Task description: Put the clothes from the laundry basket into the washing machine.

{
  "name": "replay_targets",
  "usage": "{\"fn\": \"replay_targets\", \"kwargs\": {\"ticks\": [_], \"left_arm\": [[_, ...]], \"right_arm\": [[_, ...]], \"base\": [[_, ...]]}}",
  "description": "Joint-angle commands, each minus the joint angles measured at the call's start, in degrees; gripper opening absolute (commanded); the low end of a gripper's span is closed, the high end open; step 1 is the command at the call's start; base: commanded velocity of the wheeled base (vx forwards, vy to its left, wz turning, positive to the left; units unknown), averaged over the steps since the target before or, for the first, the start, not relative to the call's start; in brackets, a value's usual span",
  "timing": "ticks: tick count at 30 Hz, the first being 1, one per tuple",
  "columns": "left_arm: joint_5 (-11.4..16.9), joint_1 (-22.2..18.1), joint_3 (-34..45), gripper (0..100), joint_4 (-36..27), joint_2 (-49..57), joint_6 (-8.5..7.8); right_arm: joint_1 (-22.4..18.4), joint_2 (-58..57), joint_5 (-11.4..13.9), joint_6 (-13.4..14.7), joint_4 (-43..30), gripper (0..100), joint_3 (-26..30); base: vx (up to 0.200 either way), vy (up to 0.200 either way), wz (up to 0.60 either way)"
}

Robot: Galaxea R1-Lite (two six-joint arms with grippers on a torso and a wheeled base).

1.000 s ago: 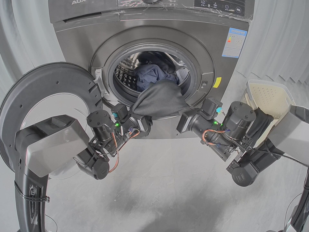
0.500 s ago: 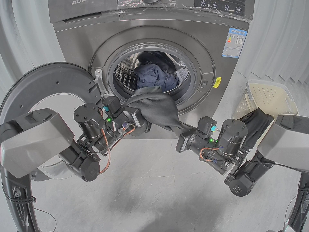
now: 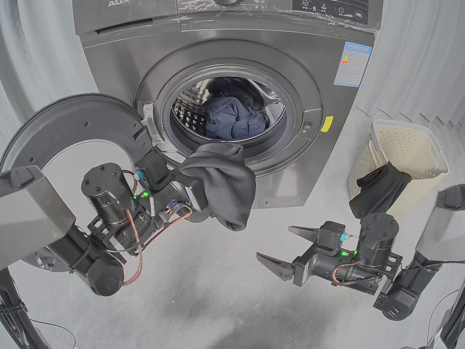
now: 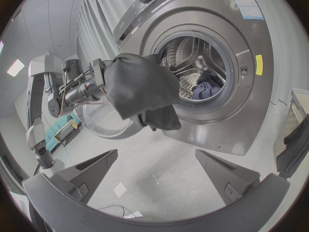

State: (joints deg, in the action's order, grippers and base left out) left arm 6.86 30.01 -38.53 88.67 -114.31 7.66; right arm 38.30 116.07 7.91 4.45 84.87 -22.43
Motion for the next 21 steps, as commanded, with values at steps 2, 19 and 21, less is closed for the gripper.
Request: {"fn": "replay_targets", "kwargs": {"ticks": [2, 19, 21], "left_arm": [[0.26, 1.63, 6.72, 0, 0.01, 7.26, -0.80], [0.26, 3.39, 9.97, 0, 0.01, 4.36, -5.90], [0.17, 3.39, 9.62, 0, 0.01, 4.18, -5.99]], "right_arm": [[-6.40, -5.41, 2.46, -1.64, 0.30, 100, 4.50], [-9.74, -5.50, 2.72, -1.81, 0.30, 100, 4.85], [-9.74, -5.50, 2.72, -1.81, 0.30, 100, 4.85]], "base": [[0.000, 0.000, 0.00], [0.059, 0.000, 0.00], [0.200, 0.000, 0.00]]}}
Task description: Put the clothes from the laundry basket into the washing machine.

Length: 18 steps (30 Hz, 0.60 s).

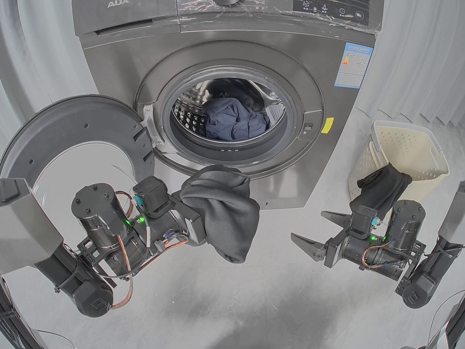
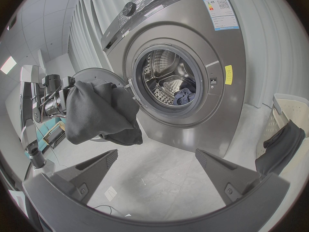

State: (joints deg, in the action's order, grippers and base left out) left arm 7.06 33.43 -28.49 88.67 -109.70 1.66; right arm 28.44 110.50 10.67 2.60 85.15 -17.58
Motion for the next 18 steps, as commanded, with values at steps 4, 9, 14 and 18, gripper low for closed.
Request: {"fn": "replay_targets", "kwargs": {"ticks": [4, 9, 14, 18], "left_arm": [[-0.03, -0.03, -0.69, 0, 0.01, -1.04, -0.43], [0.06, 0.24, -0.69, 0, 0.01, -1.65, -0.60], [0.06, 0.41, -0.69, 0, 0.01, -2.18, -0.60], [-0.03, 0.67, -0.69, 0, 0.01, -2.53, -0.78]], "right_arm": [[0.21, 0.25, -0.03, 0.13, 0.01, 100, 0.09], [0.30, 0.25, -0.03, 0.13, 0.01, 100, 0.00], [0.65, 0.25, -0.03, 0.13, 0.01, 100, 0.00], [1.00, 0.25, -0.03, 0.22, -0.07, 100, 0.09]], "base": [[0.200, 0.000, 0.00], [0.200, 0.000, 0.00], [0.200, 0.000, 0.00], [0.200, 0.000, 0.00]]}}
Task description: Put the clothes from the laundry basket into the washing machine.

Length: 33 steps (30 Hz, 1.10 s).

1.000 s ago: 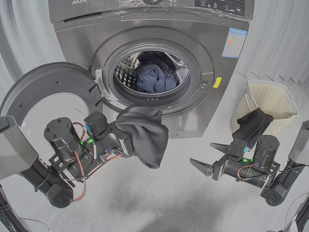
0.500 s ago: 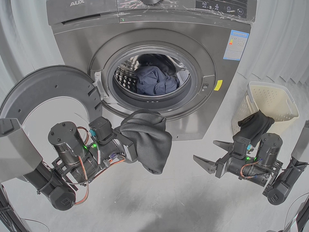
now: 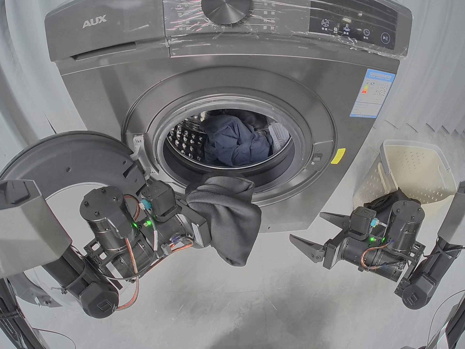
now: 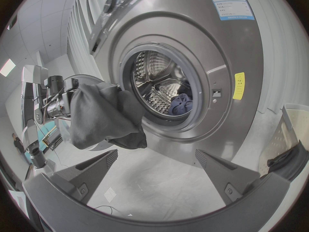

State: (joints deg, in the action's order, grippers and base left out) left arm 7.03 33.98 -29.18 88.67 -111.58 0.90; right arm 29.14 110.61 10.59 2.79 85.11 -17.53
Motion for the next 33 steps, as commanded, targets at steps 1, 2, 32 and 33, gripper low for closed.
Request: {"fn": "replay_targets", "kwargs": {"ticks": [1, 2, 32, 33], "left_arm": [[0.00, 0.39, 0.00, 0, 0.01, -0.66, 0.06], [0.00, 0.74, 0.00, 0, 0.01, -0.66, 0.24], [-3.08, 1.53, -26.45, 0, -0.70, -22.45, 0.77], [-3.08, 1.27, -28.21, 0, -0.96, -23.60, 0.77]], "right_arm": [[0.31, 0.14, 0.04, 0.02, -0.04, 100, 0.04], [0.48, 0.14, -0.05, 0.02, -0.04, 100, 0.13], [3.65, -2.24, -0.22, 0.02, 0.05, 100, 1.97], [3.65, -2.24, -0.22, 0.02, 0.05, 100, 1.97]], "base": [[0.200, 0.000, 0.00], [0.200, 0.000, 0.00], [0.000, 0.000, 0.00], [0.000, 0.000, 0.00]]}}
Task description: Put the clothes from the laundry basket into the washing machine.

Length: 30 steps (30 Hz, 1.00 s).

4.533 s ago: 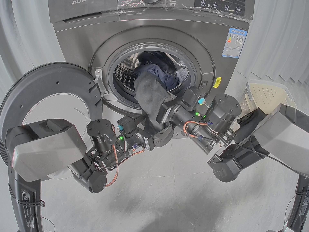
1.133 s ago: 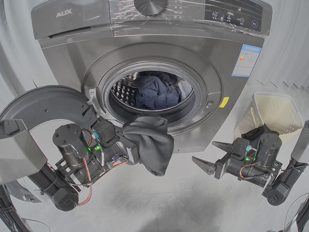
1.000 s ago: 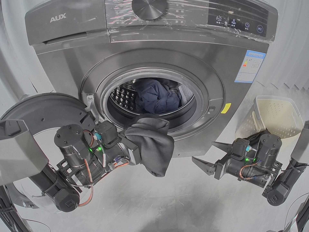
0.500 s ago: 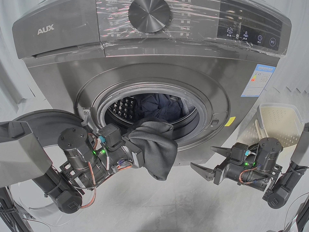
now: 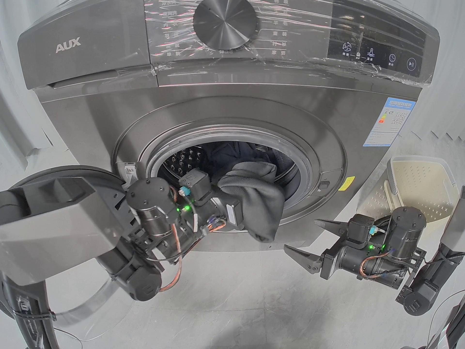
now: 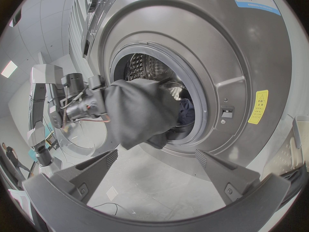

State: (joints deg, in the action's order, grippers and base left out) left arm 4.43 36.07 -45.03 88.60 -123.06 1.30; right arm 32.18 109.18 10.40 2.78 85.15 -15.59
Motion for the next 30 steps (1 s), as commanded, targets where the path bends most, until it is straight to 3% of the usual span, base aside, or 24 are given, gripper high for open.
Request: {"fn": "replay_targets", "kwargs": {"ticks": [1, 4, 7, 9, 16, 23, 30], "left_arm": [[-0.47, -0.83, -12.62, 0, -0.97, -12.29, 0.37], [-0.47, -1.88, -18.25, 0, -4.23, -15.01, 0.54], [-1.00, -2.94, -23.61, 0, -8.01, -16.51, 1.95], [-4.25, -3.64, -29.59, 0, -13.37, -17.30, 2.39], [-5.13, -4.52, -41.63, 0, -22.16, -20.73, 2.83], [-5.66, -5.31, -48.40, 0, -25.14, -24.42, 2.91], [-6.80, -6.54, -49.27, 0, -26.90, -23.27, 5.64]], "right_arm": [[0.60, -0.81, -0.03, 0.03, 0.01, 100, 0.04], [0.51, -0.72, 0.06, 0.03, 0.01, 100, 0.04], [0.60, -0.55, 0.06, 0.03, 0.01, 100, 0.04], [0.60, -0.28, 0.06, 0.03, 0.01, 100, 0.04], [0.60, -0.11, 0.15, 0.03, 0.01, 100, 0.04], [0.60, -0.19, 0.15, -0.05, 0.01, 100, 0.04], [1.22, 0.16, 0.15, -0.05, 0.01, 100, -0.05]], "base": [[0.000, 0.000, 0.00], [0.000, 0.000, 0.00], [0.000, 0.000, 0.00], [0.000, 0.000, 0.00], [0.000, 0.000, 0.00], [0.000, 0.000, 0.00], [0.000, 0.000, 0.00]]}}
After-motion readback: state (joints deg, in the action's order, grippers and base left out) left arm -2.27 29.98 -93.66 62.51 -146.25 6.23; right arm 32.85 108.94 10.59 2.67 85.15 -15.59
